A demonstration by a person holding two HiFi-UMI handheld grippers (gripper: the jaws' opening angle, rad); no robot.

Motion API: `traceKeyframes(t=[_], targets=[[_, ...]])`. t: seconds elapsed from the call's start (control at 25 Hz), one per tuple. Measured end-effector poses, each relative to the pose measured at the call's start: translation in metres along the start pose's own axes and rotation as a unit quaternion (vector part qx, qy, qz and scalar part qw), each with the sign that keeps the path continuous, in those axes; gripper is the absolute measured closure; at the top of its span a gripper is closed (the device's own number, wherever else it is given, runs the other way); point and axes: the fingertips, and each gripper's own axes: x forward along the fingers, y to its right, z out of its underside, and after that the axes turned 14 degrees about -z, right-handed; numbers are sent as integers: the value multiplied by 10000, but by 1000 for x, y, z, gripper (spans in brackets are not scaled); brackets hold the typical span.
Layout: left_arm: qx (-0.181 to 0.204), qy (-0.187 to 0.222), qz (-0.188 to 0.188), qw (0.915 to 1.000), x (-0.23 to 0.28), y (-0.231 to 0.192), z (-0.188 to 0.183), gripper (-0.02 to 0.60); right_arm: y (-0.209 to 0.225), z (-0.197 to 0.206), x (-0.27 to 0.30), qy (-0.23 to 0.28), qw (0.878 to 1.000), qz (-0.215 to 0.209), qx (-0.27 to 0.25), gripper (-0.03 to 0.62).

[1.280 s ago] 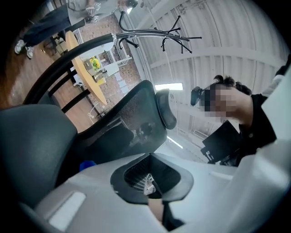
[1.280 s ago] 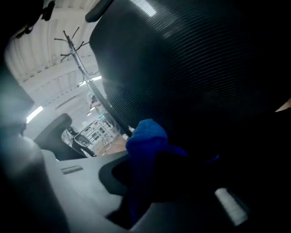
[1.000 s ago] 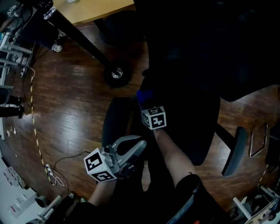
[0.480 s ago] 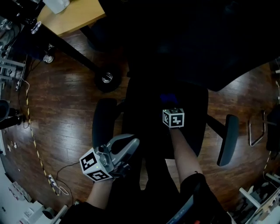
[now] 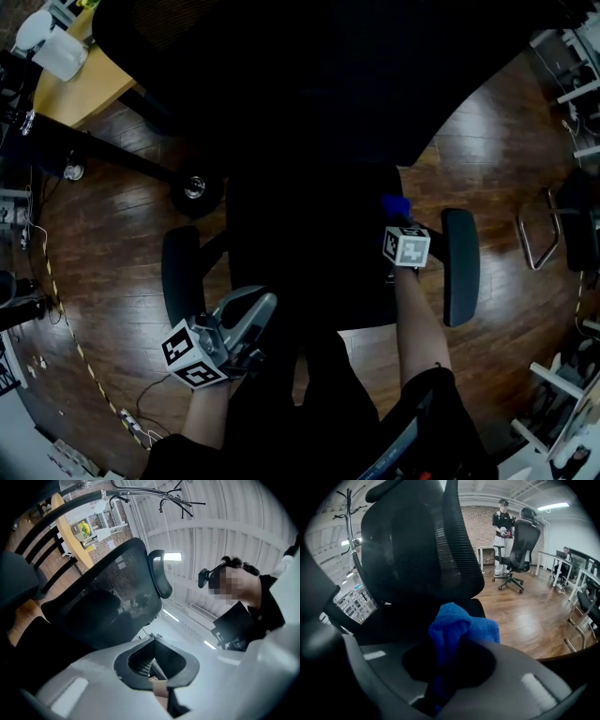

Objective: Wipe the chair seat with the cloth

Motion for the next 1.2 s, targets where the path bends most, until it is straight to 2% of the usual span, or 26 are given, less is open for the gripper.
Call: traceKeyframes(t=[0.12, 0.28, 0.4, 0.48, 0.6, 0.72, 0.84, 1.0, 1.12, 1.2], targets=[[-14, -21, 29, 10000, 2, 5, 4, 580, 0, 0, -2, 62, 9999, 49, -90, 533], [-23, 83, -11, 10000, -3, 2, -1, 580, 1, -3, -5, 421, 9988, -91, -229, 533], [-55, 194, -51, 9998, -14, -1, -8, 580, -15, -8, -7, 569, 9974, -426, 91, 533], [-65, 260, -113, 9996, -21, -5, -12, 580, -52, -12, 2, 804, 9918, -926, 353, 533], [-97, 418, -211, 9989, -30, -10, -19, 580, -132, -9, 26, 866, 9808, -1710, 369, 533], [-69, 569, -313, 9979, -42, -11, -29, 580, -224, 5, 56, 572, 9661, -2499, 309, 533], [-55, 693, -448, 9966, -55, -15, -34, 580, -304, 32, 86, 31, 9528, -3035, -52, 533], [-91, 821, -577, 9949, -69, -20, -35, 580, -379, 69, 112, -680, 9335, -3402, -902, 533], [-102, 865, -651, 9941, -79, -23, -34, 580, -394, 81, 120, -912, 9314, -3280, -1288, 533], [-131, 898, -702, 9934, -85, -28, -34, 580, -393, 82, 123, -917, 9315, -3281, -1274, 533]])
